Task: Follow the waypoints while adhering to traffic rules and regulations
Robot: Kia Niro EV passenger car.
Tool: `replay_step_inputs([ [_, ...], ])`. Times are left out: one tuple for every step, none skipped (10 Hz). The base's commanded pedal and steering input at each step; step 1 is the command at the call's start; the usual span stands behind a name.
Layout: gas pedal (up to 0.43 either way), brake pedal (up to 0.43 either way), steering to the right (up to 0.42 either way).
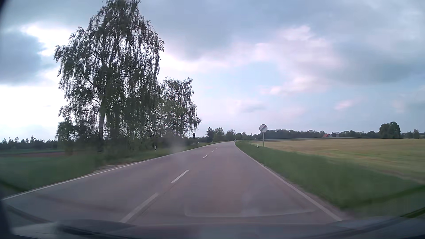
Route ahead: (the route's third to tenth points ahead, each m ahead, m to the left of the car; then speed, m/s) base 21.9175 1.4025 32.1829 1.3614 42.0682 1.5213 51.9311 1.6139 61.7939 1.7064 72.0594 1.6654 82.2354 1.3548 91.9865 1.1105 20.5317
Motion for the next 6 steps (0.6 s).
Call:
replay_step_inputs([
  [0.429, 0.000, 0.000],
  [0.421, 0.000, 0.000],
  [0.409, 0.000, 0.000],
  [0.409, 0.000, 0.000],
  [0.409, 0.000, 0.000],
  [0.409, 0.000, 0.000],
])
